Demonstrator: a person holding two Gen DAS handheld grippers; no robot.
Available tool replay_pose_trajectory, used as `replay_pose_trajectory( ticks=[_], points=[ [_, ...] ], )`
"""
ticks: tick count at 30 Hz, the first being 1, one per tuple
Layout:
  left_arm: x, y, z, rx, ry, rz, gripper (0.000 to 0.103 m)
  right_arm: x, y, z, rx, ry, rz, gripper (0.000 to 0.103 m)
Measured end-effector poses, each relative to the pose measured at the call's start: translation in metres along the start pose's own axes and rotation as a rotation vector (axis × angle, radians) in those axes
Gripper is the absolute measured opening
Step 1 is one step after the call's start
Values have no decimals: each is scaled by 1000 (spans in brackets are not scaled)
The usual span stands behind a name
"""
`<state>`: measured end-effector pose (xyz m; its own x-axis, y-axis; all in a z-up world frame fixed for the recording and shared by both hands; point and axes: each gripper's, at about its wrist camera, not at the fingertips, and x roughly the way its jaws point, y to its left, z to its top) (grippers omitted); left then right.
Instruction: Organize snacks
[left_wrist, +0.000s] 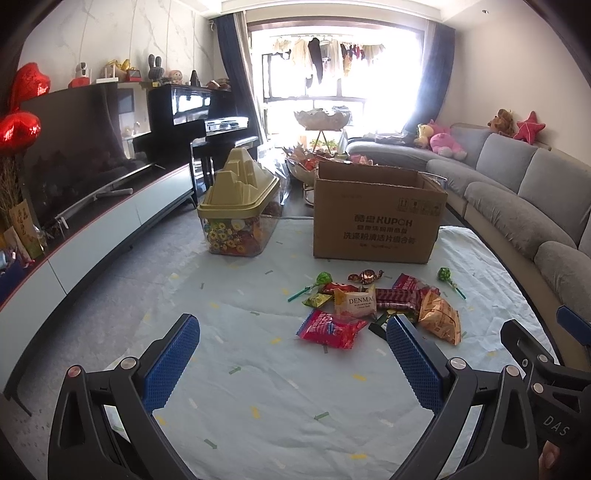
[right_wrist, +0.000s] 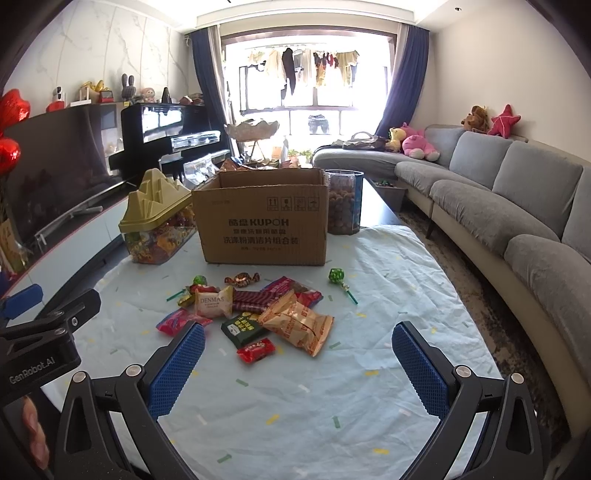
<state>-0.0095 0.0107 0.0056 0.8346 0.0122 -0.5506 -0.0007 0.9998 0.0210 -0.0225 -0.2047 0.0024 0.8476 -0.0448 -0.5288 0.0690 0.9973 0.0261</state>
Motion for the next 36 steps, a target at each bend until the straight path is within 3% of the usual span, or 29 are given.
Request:
replay_pose_trajectory(
  ticks=[36],
  points=[
    [4,4,0,15,18,-8,103,-1,9,1,-26,-2,9,103]
  ],
)
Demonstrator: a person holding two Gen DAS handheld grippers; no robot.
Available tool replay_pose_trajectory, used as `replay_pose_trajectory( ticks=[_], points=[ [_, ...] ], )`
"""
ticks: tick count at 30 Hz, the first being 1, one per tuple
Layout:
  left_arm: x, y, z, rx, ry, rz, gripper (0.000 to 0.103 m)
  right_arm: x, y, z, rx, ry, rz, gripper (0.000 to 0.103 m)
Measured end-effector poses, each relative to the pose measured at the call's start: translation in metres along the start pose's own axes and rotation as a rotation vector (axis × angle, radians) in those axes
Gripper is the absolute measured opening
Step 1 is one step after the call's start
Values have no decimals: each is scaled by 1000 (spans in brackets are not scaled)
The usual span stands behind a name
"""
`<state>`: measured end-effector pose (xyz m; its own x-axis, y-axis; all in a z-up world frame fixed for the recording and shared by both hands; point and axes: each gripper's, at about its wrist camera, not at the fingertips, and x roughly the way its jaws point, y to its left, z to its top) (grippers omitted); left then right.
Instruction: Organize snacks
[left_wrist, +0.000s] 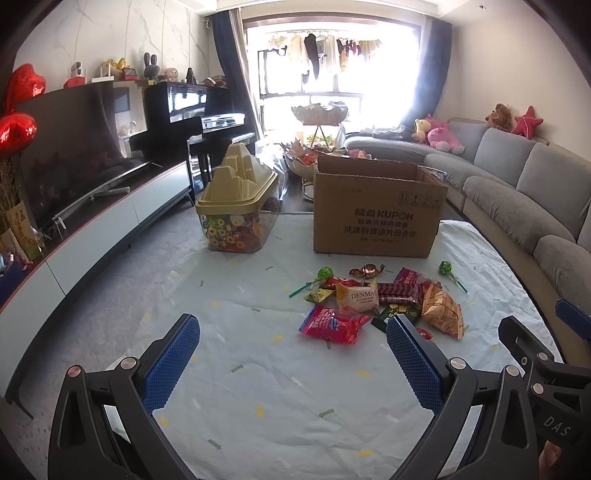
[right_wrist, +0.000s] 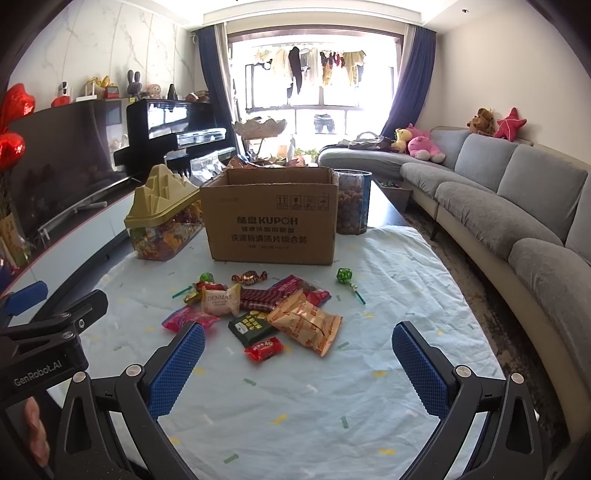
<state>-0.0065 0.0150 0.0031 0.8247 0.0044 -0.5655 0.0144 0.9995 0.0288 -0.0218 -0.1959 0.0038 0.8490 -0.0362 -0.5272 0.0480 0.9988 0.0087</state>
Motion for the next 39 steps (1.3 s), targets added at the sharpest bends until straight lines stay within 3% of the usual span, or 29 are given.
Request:
replay_pose_trajectory(
  ticks=[18,24,32,39],
  points=[
    [15,2,-7,-2,37,-12,103,9,5,-6,-13,29,3,103],
    [25,3,-13,48,38,-19,103,19,10,-9,-35,52,5,103],
    [54,7,-15,95,77,-118,100,47,20,-13,-77,92,20,102],
    [92,-1,-14,146,144,-173,99,83,24,-18,-84,161,54,95]
  ],
)
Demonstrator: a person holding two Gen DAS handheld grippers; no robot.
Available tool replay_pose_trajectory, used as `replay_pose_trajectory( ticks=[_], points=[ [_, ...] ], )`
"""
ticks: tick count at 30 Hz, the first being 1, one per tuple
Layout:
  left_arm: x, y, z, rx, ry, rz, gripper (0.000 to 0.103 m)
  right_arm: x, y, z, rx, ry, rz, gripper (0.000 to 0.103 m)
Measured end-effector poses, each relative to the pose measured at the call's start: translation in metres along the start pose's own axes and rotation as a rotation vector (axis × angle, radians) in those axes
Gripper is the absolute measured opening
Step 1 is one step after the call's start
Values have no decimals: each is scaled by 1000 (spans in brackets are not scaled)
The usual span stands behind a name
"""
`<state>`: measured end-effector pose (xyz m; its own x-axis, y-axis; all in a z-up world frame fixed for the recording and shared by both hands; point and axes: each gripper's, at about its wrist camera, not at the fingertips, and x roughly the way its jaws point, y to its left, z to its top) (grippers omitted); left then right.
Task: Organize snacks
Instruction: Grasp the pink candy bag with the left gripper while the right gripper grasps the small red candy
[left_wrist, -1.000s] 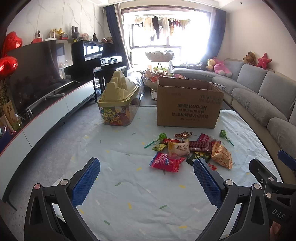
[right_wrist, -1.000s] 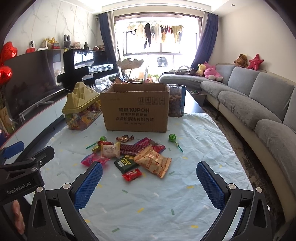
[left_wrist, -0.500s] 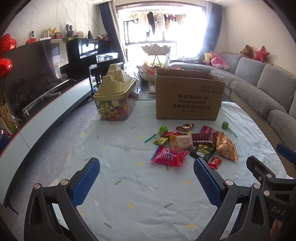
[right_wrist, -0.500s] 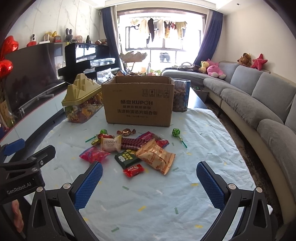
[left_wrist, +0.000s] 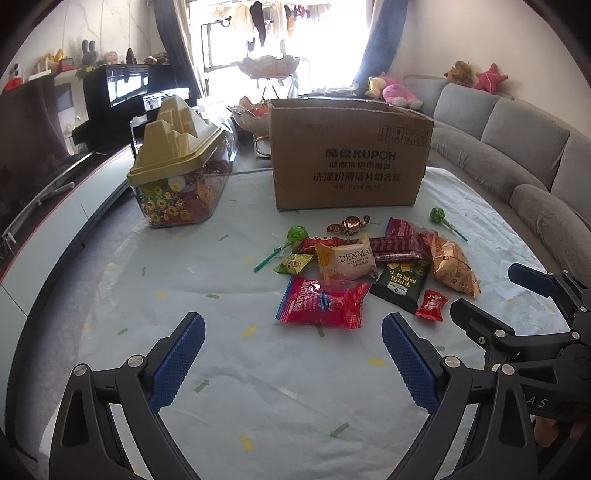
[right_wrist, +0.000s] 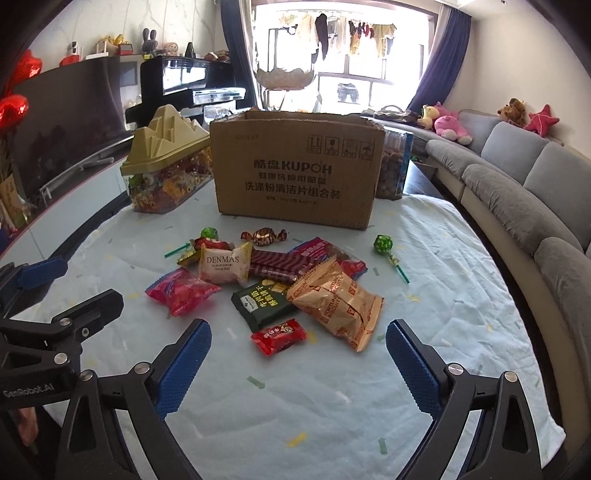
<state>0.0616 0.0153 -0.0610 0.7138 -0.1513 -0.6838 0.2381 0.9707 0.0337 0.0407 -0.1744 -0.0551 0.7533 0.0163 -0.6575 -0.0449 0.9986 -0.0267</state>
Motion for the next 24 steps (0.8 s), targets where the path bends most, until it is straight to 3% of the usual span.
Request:
replay_pose_trajectory(
  ticks=[17,24],
  points=[
    [72,-7,13,46,136,-81,95,61,-10,-5,28,146,60,75],
    [93,-10,12,49,176,-91,86,70,-8,-5,21,170,66,69]
  ],
)
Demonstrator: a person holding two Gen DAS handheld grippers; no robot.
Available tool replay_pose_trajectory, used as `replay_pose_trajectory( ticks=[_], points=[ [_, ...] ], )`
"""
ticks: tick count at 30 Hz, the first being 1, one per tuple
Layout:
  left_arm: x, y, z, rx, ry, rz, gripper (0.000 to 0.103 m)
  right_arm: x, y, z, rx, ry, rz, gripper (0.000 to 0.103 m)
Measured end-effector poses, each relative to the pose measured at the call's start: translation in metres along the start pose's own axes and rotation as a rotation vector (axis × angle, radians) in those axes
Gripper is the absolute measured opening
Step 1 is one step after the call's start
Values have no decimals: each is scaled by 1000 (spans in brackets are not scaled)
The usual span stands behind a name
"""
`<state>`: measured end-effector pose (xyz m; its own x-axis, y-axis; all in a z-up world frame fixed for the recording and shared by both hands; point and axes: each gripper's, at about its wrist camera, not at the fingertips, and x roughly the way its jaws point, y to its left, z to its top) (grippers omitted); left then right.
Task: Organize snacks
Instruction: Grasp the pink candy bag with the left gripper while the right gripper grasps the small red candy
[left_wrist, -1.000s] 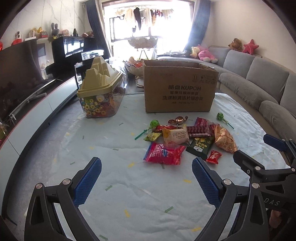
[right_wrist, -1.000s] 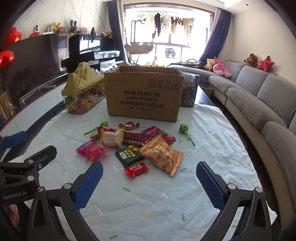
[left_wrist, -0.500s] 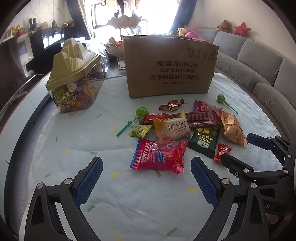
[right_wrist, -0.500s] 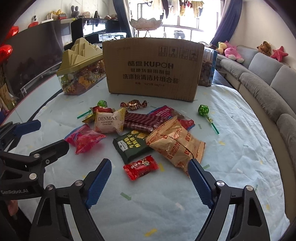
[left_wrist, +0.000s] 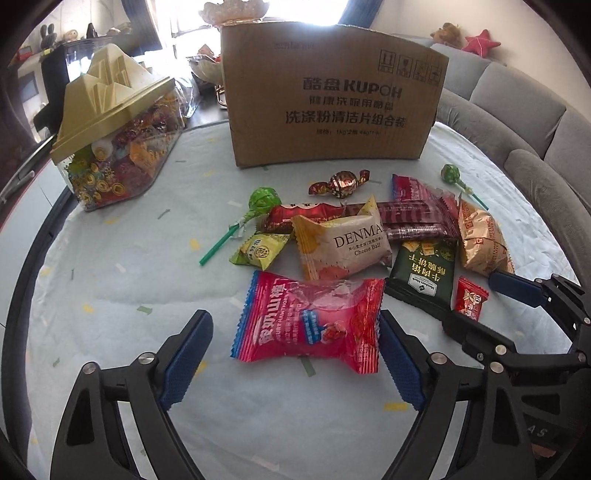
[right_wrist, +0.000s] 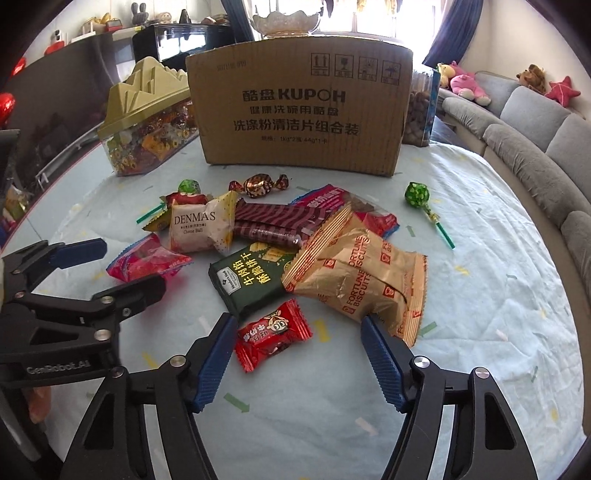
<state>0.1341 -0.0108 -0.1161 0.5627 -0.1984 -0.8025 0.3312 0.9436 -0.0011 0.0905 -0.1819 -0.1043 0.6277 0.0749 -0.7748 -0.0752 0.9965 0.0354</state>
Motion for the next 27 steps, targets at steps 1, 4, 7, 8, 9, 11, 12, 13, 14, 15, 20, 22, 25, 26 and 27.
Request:
replay_pose_trajectory(
  ticks=[1,4,7,8,9,11,12,13,14,15,20,22,25,26,27],
  points=[
    [1,-1,1,1,1,-5,84,1,0,0,-1,5,7,68],
    [3,-2,2,0,-2,-19,79,3,1,-2,-12,6,4,66],
    [5,-2,2,-7,2,-32,70,3,2,-2,-13,4,7,62],
    [4,-3,2,-9,-2,-32,69,3,2,-2,-16,3,7,60],
    [4,-3,2,-9,-6,-31,68,3,3,-2,-20,0,6,56],
    [1,-4,2,-11,-18,-36,62,2,4,-2,-32,-2,10,50],
    [-1,-4,2,-14,-21,-41,59,2,6,-2,-37,-3,15,46],
    [-3,-4,2,-17,-22,-44,57,2,6,-2,-40,-4,18,42],
    [-3,-4,2,-20,-22,-44,55,1,6,-2,-40,-4,22,39],
    [-4,-4,2,-25,-24,-45,54,1,6,-2,-39,-4,27,36],
    [-9,-5,0,-43,-21,-56,52,-1,5,-2,-31,-3,50,30],
    [-13,-5,-2,-50,-25,-53,52,-3,5,-2,-29,-5,57,27],
    [-20,-5,-4,-61,-36,-48,52,-8,5,-2,-30,-12,67,23],
    [-22,-5,-5,-64,-39,-46,52,-9,4,-2,-29,-13,71,22],
    [-24,-6,-5,-69,-40,-44,52,-10,5,-2,-32,-14,73,21]
  ],
)
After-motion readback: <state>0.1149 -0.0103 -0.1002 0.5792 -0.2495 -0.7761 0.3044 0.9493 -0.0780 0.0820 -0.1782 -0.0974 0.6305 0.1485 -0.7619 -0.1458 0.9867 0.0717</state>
